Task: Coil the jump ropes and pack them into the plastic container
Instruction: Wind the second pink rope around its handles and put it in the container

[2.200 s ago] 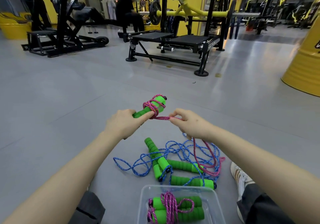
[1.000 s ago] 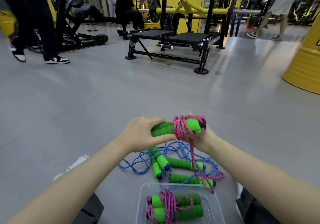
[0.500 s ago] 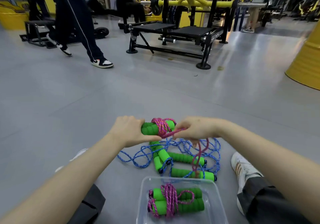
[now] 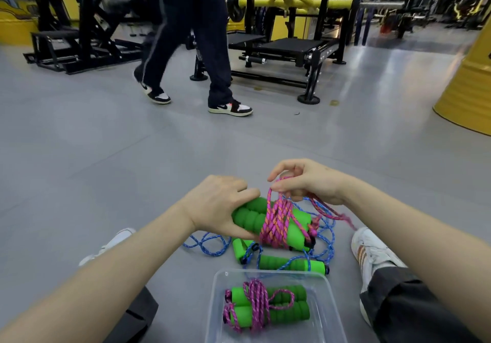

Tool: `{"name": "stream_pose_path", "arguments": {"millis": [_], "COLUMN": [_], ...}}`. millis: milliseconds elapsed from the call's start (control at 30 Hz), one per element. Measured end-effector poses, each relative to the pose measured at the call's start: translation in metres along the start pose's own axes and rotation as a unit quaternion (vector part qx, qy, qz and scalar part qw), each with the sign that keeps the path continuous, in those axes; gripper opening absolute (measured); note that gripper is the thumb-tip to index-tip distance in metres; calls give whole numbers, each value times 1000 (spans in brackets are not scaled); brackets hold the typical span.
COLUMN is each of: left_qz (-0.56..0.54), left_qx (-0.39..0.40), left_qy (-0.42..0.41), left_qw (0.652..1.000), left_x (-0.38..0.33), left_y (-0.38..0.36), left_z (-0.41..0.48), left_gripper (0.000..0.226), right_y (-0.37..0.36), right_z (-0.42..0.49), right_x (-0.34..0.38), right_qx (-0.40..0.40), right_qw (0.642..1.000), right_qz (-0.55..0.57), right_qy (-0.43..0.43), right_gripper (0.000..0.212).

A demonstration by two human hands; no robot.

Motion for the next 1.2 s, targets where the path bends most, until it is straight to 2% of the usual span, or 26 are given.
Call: {"name": "stream_pose_path", "arguments": {"millis": [100, 167, 200, 233, 367, 467, 533, 600, 633, 733, 867, 933, 1033, 1100, 1200], "left_qz": [-64, -125, -150, -171, -218, -274, -301, -336, -357, -403, -453, -444, -389, -377, -362], "left_qx": [-75, -97, -101, -98, -33, 6, 32, 63, 76, 96, 161, 207, 242, 259, 290], "left_qy": [44, 100, 141, 193, 427, 525, 562, 584, 596, 631, 642, 628, 605, 594, 575], "left_qw": [994, 982, 973, 961, 877, 805, 770, 736, 715, 656, 597, 605, 651, 661, 674], "left_x": [4, 8, 13, 21, 59, 76, 80, 79, 77, 70, 63, 57, 52, 47, 43], "left_y": [17, 22, 21, 19, -7, -25, -34, -43, -47, -56, -58, -58, -62, -65, -67], "left_z": [6, 8, 9, 8, -21, -44, -52, -57, -58, -63, -71, -70, -66, -62, -62], "left_gripper": [69, 71, 70, 68, 70, 73, 69, 62, 62, 66, 66, 63, 59, 57, 53], "right_y": [6, 1, -4, -12, -37, -44, -40, -35, -33, -26, -6, 1, 11, 21, 34], "right_z": [3, 0, -2, -4, 7, 9, 6, 1, -1, -9, -14, -14, -13, -15, -16], "right_x": [-5, -19, -25, -29, -37, -31, -21, -8, 0, 22, 49, 53, 50, 52, 58], "right_qx": [-41, -78, -93, -103, -118, -59, -15, 14, 25, 42, -4, -10, -13, -40, -83], "right_qw": [995, 995, 994, 993, 989, 994, 982, 941, 927, 917, 933, 945, 945, 949, 985], "right_qz": [87, 48, 3, 4, 75, 2, -162, -325, -366, -390, -359, -326, -326, -309, -154], "right_qy": [2, -39, -55, -62, -45, -87, -91, -91, -85, -70, -24, -22, -40, -42, -13], "right_gripper": [15, 27, 35, 39, 35, 19, 18, 16, 15, 16, 13, 16, 16, 15, 25]}}
Point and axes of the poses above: each hand's wrist, its own z-axis towards the middle knuckle, its own y-axis out of the back of the hand, x = y × z, the point moved 8 cm from there along z, towards the middle knuckle, and after that the axes turned 1 degree about -x, right-handed, at the moved point
